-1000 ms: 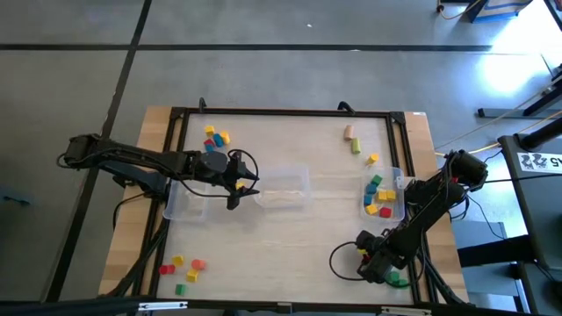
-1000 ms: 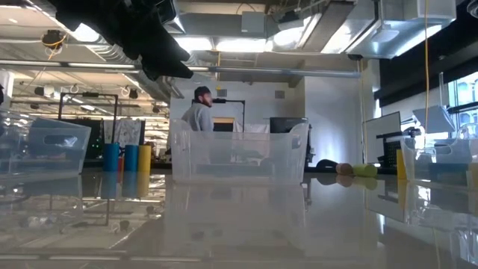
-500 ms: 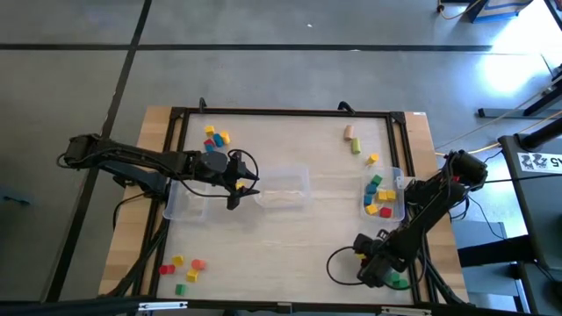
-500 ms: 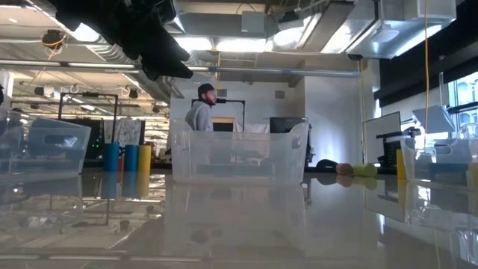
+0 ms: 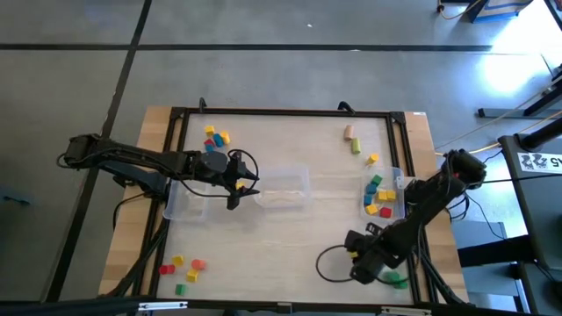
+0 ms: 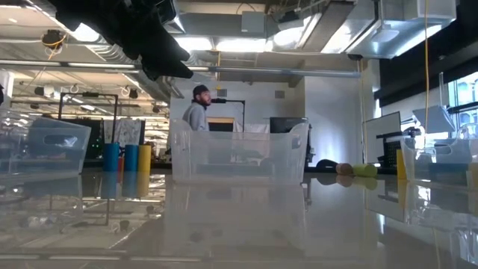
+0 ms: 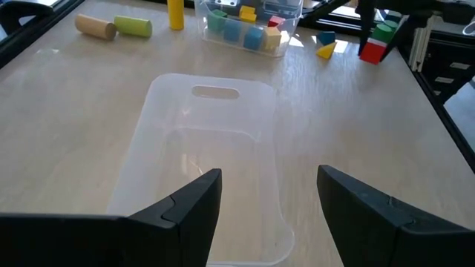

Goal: Sort blocks by size
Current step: Put the red cube block into the right transparent bin

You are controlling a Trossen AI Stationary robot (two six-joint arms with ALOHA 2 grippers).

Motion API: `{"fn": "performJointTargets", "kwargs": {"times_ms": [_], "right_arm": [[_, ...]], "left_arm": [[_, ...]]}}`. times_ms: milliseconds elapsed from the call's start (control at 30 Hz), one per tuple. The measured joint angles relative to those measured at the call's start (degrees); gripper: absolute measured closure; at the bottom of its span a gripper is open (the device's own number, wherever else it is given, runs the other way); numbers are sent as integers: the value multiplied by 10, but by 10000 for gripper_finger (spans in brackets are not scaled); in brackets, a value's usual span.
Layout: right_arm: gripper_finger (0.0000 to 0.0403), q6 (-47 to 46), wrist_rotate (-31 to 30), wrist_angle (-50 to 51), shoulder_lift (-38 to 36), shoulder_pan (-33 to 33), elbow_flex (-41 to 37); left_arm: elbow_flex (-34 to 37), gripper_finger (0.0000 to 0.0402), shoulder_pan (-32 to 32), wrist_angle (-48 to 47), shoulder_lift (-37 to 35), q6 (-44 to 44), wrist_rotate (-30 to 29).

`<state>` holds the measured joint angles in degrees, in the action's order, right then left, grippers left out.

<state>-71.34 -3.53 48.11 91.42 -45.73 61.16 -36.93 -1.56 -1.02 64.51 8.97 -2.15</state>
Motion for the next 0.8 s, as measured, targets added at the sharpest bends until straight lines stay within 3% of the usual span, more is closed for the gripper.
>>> {"fn": "performJointTargets", "kwargs": {"times_ms": [333,467,800], "right_arm": [[263,136,-2,81,-14,83,35],[263,173,-29,96,-43,102,35],[263,176,-75,246,-119,139,35]], "left_arm": [[0,183,0,0,0,0,0],[0,183,0,0,0,11,0],[0,183,1,-1,0,0,0]]}}
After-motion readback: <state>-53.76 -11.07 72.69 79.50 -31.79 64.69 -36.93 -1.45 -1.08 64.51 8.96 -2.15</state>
